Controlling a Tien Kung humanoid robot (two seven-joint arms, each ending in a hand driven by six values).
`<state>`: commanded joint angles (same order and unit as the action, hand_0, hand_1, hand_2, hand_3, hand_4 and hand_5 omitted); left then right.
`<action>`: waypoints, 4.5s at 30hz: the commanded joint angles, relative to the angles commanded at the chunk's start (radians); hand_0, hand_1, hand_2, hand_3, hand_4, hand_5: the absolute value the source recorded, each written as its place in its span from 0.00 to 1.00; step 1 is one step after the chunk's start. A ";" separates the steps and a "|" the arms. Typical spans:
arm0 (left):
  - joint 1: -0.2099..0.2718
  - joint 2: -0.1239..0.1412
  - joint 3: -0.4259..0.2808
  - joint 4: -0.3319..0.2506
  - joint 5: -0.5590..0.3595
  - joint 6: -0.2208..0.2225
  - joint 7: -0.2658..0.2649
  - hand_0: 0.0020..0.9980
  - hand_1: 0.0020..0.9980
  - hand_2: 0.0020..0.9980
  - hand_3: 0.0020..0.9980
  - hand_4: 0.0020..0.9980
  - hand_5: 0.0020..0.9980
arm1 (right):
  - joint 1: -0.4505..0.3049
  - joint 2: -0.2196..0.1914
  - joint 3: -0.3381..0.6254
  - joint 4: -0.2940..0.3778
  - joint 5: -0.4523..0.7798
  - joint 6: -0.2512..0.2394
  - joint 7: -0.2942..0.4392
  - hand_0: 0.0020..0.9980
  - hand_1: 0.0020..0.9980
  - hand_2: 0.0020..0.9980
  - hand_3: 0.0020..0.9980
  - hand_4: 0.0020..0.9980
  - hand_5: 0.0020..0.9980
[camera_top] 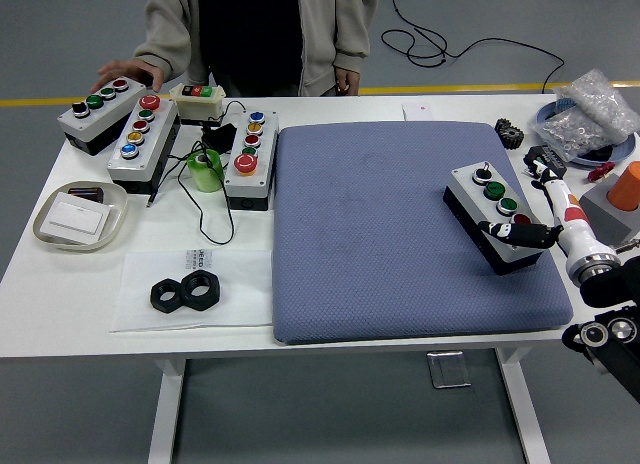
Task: Pick up the button,place it on the desk,press the button,press the button
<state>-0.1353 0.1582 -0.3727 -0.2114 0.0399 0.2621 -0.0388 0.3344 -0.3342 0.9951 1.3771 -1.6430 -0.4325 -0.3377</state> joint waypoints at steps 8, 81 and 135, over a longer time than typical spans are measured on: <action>-0.004 0.002 0.007 0.000 -0.012 0.000 -0.004 0.75 0.83 0.85 0.82 0.61 1.00 | 0.025 0.027 -0.018 -0.062 -0.221 -0.001 -0.031 1.00 0.96 1.00 0.99 1.00 0.20; -0.007 0.002 0.006 0.001 -0.016 0.002 -0.002 0.73 0.83 0.85 0.82 0.61 1.00 | 0.322 -0.160 -0.470 -0.052 -0.118 0.244 0.472 0.36 0.33 0.43 0.53 0.64 0.02; -0.015 0.003 0.022 0.001 -0.043 -0.001 -0.012 0.74 0.83 0.85 0.82 0.61 1.00 | 0.054 -0.309 -0.100 0.213 -0.013 0.170 0.390 0.36 0.12 0.24 0.68 0.53 0.00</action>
<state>-0.1505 0.1617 -0.3503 -0.2101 -0.0030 0.2609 -0.0512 0.3888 -0.6433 0.8948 1.5898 -1.6557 -0.2624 0.0527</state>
